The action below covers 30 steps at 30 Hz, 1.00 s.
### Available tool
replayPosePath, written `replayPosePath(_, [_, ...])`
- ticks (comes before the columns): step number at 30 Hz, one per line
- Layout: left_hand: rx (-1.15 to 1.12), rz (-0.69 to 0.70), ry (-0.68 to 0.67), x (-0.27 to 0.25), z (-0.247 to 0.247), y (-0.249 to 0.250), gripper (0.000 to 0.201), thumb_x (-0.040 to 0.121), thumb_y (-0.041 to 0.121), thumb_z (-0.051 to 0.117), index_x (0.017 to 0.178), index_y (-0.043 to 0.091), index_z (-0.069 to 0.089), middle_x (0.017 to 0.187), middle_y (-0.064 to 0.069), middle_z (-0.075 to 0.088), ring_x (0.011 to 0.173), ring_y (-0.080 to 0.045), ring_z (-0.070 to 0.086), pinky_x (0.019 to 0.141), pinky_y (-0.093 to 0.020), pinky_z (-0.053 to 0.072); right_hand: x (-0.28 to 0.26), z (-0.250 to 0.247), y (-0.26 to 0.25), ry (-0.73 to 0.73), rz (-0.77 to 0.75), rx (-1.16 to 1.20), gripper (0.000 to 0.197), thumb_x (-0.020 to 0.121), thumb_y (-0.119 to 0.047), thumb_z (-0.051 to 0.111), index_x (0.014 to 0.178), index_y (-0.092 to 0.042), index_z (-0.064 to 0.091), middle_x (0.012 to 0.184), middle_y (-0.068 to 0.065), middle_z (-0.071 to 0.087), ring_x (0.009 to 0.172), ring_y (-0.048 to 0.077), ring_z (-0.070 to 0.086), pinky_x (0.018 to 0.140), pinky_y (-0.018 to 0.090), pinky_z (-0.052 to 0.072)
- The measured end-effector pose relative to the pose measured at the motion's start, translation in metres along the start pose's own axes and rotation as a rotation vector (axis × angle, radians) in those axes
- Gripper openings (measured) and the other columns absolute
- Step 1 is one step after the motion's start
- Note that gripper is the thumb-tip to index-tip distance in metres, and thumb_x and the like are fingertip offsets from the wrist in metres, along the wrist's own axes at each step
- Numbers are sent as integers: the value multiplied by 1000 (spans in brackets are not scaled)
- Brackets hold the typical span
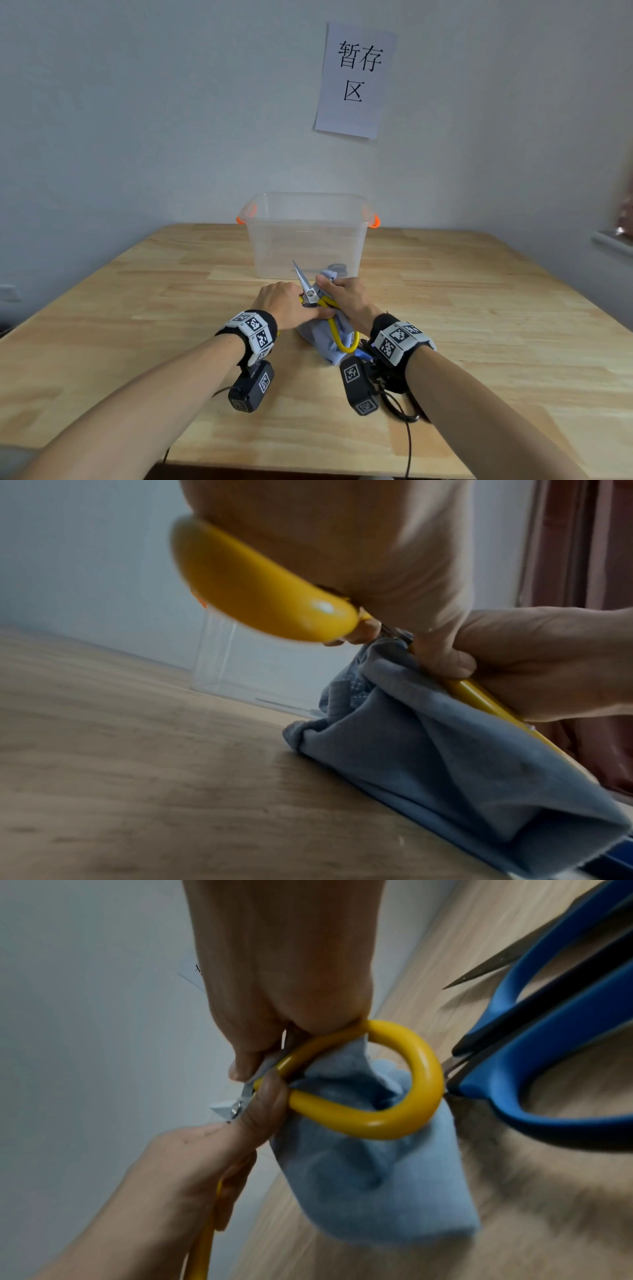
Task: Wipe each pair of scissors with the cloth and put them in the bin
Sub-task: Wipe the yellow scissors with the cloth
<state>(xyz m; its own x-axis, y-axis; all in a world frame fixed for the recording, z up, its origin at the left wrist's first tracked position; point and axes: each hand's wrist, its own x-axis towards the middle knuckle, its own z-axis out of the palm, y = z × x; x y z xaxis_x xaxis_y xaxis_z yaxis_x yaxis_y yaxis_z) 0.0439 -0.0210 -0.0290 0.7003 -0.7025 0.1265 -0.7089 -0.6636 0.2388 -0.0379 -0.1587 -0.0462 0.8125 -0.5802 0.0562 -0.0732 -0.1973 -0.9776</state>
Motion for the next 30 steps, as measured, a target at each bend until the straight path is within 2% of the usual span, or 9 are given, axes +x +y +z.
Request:
replayPosePath(2, [-7, -8, -6, 1, 1, 1, 69, 65, 89, 57, 85, 24, 70, 82, 1, 68, 78, -20, 61, 64, -31, 43, 0, -4, -2, -111, 57, -17, 44, 90, -39, 71, 60, -7, 64, 55, 1, 56, 54, 11, 51, 55, 25, 48])
replayPosePath(5, [7, -7, -10, 3, 2, 1, 69, 64, 90, 57, 80, 24, 68, 77, 2, 66, 75, -19, 62, 60, -30, 39, 3, -6, 0, -188, 113, 3, 51, 84, -44, 76, 85, 7, 73, 78, 14, 68, 72, 20, 61, 77, 39, 55])
replayPosePath(7, [29, 15, 3, 3, 2, 1, 69, 64, 90, 56, 80, 24, 69, 78, 1, 68, 76, -19, 62, 61, -30, 40, 2, -5, 1, -162, 83, 24, 48, 85, -41, 76, 85, 7, 74, 78, 15, 66, 72, 20, 59, 74, 39, 53])
replayPosePath(12, [104, 83, 39, 4, -1, 3, 71, 66, 91, 53, 88, 25, 71, 81, 0, 71, 77, -20, 64, 62, -30, 43, -1, -3, 3, 0, -46, 35, 40, 90, -32, 72, 56, -10, 66, 47, -5, 52, 47, 7, 46, 46, 19, 40])
replayPosePath(15, [121, 63, 51, 3, -1, 3, 72, 68, 90, 53, 82, 21, 69, 80, -2, 69, 78, -23, 63, 62, -30, 39, 2, 1, 4, 48, -55, 35, 45, 90, -35, 72, 52, -14, 60, 46, -6, 48, 46, 9, 43, 47, 24, 38])
replayPosePath(19, [94, 43, 23, 0, 1, 2, 72, 67, 90, 54, 74, 19, 65, 69, 1, 61, 69, -20, 57, 60, -30, 39, 9, 3, 9, 131, -38, 108, 47, 88, -39, 73, 50, -15, 60, 54, 8, 52, 55, 20, 48, 57, 35, 43])
replayPosePath(23, [50, 14, 4, 1, 2, 2, 70, 66, 88, 58, 78, 19, 68, 75, 0, 65, 73, -21, 59, 61, -31, 41, 7, 2, 5, 99, 3, 42, 49, 90, -41, 70, 49, -16, 56, 55, 6, 51, 57, 18, 47, 59, 34, 42])
replayPosePath(26, [34, 4, 2, 4, 1, 0, 64, 68, 85, 60, 83, 23, 69, 80, 1, 66, 77, -21, 60, 63, -30, 39, 1, 1, 1, -35, 52, -105, 47, 89, -44, 69, 63, -5, 65, 65, 7, 57, 64, 16, 51, 63, 31, 43])
replayPosePath(30, [84, 47, 2, 3, 1, -1, 61, 68, 84, 60, 85, 27, 69, 82, 3, 69, 80, -19, 63, 63, -30, 40, -1, -6, 0, -116, 89, -68, 56, 89, -40, 72, 93, 15, 69, 77, 12, 61, 73, 18, 55, 64, 27, 46])
